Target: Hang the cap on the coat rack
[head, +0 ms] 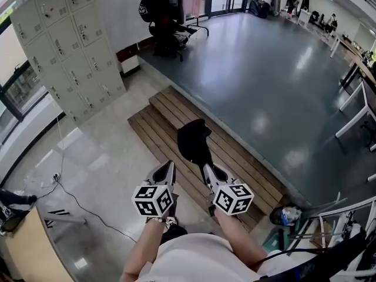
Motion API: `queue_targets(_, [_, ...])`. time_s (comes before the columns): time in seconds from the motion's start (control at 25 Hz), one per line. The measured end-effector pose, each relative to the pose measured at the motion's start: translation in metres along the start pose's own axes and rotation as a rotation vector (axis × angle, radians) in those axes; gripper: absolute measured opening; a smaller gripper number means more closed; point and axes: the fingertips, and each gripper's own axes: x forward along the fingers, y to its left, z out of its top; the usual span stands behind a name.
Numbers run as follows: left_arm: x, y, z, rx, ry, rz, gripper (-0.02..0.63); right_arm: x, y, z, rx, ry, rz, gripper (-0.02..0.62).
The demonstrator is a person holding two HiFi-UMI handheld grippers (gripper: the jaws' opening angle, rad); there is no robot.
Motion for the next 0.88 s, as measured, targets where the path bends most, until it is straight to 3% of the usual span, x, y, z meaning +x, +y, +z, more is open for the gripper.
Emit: queue_targets(0.88, [0.0, 0.028, 0.011, -0.022, 0.005, 0.018, 0.003, 0.024, 0.013, -0.003, 0.008, 0.008, 0.008, 0.018])
